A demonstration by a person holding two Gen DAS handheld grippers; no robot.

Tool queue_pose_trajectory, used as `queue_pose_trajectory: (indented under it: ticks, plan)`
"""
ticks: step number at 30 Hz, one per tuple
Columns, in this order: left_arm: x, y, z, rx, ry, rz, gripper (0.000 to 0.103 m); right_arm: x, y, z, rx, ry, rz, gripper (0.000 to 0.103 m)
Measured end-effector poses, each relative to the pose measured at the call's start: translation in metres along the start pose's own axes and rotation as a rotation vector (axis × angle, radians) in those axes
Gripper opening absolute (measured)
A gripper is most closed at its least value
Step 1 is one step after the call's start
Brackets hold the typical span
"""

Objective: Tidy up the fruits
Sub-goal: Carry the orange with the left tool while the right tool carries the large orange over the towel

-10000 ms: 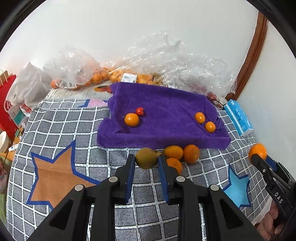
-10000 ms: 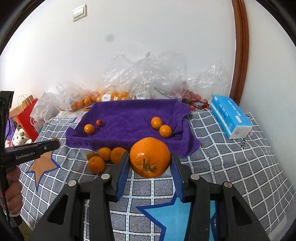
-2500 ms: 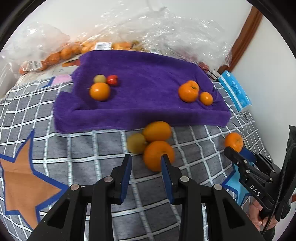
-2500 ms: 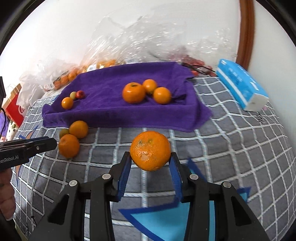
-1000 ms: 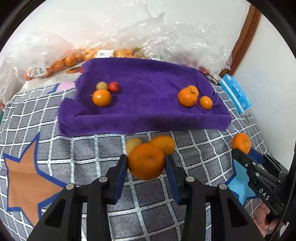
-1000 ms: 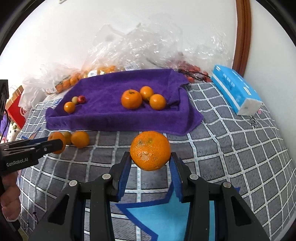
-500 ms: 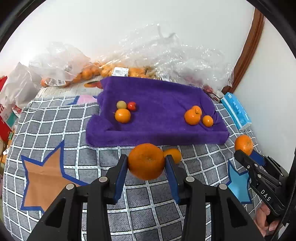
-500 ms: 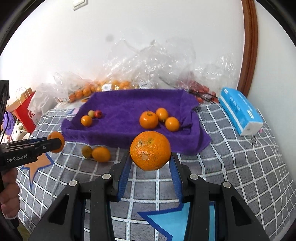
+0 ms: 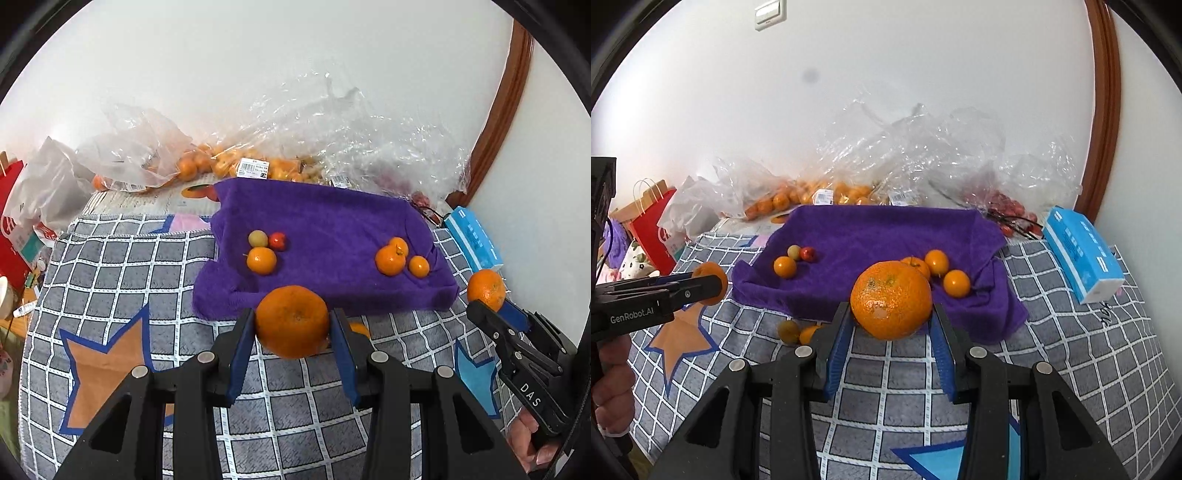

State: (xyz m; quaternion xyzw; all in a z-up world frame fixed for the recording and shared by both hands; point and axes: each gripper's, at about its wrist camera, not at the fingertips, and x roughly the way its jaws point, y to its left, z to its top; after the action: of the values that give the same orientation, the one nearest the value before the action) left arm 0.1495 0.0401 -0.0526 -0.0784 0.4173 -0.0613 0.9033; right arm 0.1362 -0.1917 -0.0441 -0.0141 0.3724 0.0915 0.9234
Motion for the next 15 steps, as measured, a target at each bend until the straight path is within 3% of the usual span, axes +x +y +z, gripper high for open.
queue_pose_trajectory:
  ticks: [15]
  plan:
    - [0.015, 0.006, 0.022, -0.01, 0.001, -0.005, 0.039, 0.022, 0.003, 0.017, -0.003, 0.007, 0.005, 0.042]
